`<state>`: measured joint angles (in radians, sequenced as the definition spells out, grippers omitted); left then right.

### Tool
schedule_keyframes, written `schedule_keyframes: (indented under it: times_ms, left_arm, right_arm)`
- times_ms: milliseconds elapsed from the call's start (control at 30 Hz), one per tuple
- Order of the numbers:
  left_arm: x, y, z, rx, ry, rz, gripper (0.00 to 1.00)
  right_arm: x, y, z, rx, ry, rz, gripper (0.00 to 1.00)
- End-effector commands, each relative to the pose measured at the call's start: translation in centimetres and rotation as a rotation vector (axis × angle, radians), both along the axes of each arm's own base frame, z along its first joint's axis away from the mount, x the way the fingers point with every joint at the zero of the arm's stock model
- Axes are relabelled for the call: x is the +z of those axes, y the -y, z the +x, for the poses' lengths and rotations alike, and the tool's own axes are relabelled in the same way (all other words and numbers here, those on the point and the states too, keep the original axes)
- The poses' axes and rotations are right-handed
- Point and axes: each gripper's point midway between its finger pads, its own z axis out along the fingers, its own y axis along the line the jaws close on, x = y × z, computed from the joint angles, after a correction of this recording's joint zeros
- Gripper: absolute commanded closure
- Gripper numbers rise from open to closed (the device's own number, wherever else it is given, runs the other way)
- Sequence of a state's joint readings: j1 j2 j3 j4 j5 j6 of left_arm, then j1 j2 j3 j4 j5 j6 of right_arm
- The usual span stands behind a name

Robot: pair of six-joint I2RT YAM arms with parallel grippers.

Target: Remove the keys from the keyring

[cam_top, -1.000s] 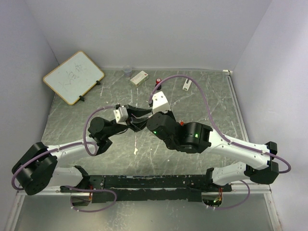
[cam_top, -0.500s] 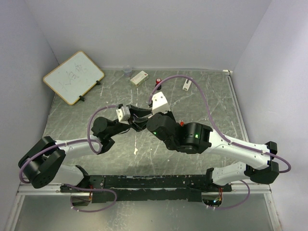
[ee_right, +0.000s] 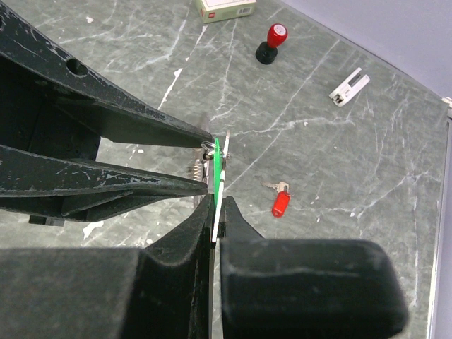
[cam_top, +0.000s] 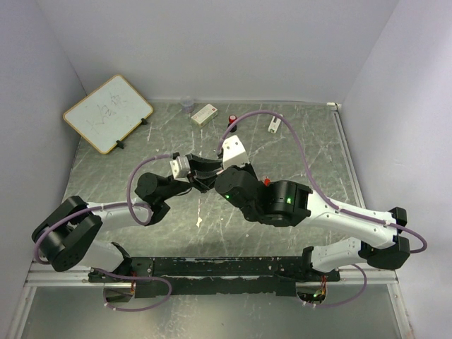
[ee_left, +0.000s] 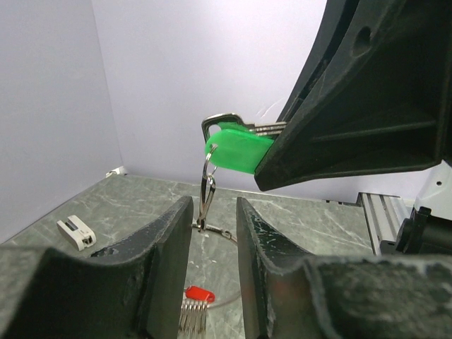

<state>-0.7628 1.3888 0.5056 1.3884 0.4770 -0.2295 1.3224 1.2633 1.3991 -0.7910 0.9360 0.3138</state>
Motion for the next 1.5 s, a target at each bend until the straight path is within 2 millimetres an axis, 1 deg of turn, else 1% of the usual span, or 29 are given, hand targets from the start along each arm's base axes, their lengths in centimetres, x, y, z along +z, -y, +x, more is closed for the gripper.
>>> schedule_keyframes:
  times_ms: [0,133,500,800,867,1100,1300,1467]
  left_arm:
    - [0.88,0.03,-0.35,-0.021,0.044,-0.021,0.6]
    - [0.67,0.08,-0.37,-0.024,0.049,-0.018,0.64]
    - [0.94,-0.04,-0.89,-0.035,0.09,-0.027,0.64]
    - [0.62,0.21,-1.06,-0.056,0.082,-0.023,0.75]
    - [0.45,0.27,-1.03,-0.059,0.077,-0.02,0.75]
    - [0.71,0.14,-1.03,-0.057,0.075,-0.037,0.62]
    - [0.89,0.16,-0.87,-0.05,0.073,-0.039,0.62]
    - [0.79,0.22,-0.77,-0.048,0.068,-0.035,0.64]
  right_arm:
    - [1.67,-0.03,0.09,-0.023,0.029,0.042,1.0]
    - [1.7,-0.04,0.06,-0.024,0.033,0.039,1.0]
    - [1.82,-0.31,-0.24,-0.007,0.032,0.044,1.0]
    - [2.05,-0.1,-0.45,-0.005,0.036,0.059,1.0]
    - [2.05,-0.12,-0.47,-0.004,0.037,0.06,1.0]
    - [2.0,-0.14,-0.53,-0.003,0.037,0.058,1.0]
    - [1.99,-0.26,-0.56,-0.001,0.037,0.055,1.0]
    - [1.97,-0.32,-0.56,-0.001,0.038,0.058,1.0]
